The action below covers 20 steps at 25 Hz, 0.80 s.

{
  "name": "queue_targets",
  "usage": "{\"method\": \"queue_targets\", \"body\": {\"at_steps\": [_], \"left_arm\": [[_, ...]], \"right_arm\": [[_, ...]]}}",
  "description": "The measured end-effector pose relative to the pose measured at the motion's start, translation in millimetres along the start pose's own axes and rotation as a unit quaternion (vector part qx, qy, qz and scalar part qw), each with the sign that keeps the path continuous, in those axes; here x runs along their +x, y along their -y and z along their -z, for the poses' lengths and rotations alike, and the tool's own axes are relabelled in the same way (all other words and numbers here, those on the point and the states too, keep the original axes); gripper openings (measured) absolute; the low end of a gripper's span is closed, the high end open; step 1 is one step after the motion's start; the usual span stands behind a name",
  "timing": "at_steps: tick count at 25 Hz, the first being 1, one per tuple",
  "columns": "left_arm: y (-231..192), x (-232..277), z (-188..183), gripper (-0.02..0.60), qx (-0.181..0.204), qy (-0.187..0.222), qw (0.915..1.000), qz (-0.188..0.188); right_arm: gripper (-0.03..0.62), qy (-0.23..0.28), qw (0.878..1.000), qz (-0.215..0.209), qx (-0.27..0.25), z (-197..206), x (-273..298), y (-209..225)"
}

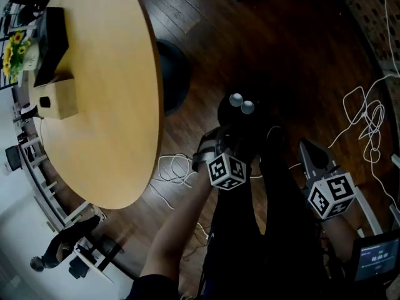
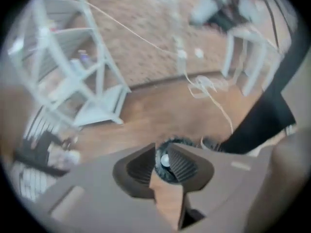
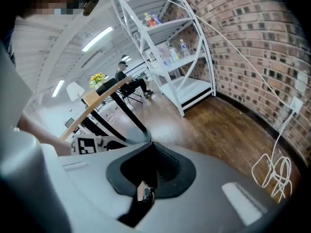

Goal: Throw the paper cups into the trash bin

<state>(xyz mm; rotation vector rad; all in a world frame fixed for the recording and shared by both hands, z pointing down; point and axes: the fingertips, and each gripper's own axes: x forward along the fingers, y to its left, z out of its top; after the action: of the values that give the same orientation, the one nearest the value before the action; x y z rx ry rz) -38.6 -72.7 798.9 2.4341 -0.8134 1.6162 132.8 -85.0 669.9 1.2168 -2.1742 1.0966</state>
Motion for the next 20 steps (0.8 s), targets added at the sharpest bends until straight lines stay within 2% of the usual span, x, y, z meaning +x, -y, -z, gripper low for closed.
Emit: {"method": "queue_targets", "body": {"at_steps": [2,5,8,11,14,16,18,20], "left_arm": [[-2.2,-69.2,-23.7,0.080,-0.060,0.022,0.9978,-0.021],[3.9,-157.7,-60.3,0.070,-0.132,0.066,0.9878,-0.051],[16.7,-228.0,-93.6,0.066,-0.173,0.116,0.9751,-0.077],[28.7,-281.9,-114.7,0.066,-0.191,0.170,0.9621,-0.094],[55.6,-332.5,-110.9,0.066,-0.206,0.216,0.9490,-0.101],[72.5,-359.7,-98.6,0.052,-0.224,0.248,0.9360,-0.111],[89.5,-384.7,-80.6,0.034,-0.237,0.278,0.9223,-0.126],[113.6,-408.7,-53.3,0.028,-0.238,0.289,0.9161,-0.144]], "right_arm": [[0.011,0.010,1.000,-0.009,-0.016,-18.3,-22.1,-23.2],[0.011,0.020,0.999,-0.025,-0.043,-38.9,-52.7,-54.9],[0.011,0.028,0.996,-0.043,-0.070,-52.4,-78.4,-86.9],[0.011,0.052,0.992,-0.054,-0.098,-61.7,-99.0,-119.5],[0.011,0.082,0.988,-0.051,-0.119,-50.2,-122.9,-148.8],[0.011,0.107,0.985,-0.043,-0.130,-43.7,-139.1,-162.4],[0.011,0.130,0.981,-0.040,-0.137,-35.3,-157.6,-178.9],[0.011,0.143,0.979,-0.038,-0.142,-13.4,-180.7,-201.7]]}}
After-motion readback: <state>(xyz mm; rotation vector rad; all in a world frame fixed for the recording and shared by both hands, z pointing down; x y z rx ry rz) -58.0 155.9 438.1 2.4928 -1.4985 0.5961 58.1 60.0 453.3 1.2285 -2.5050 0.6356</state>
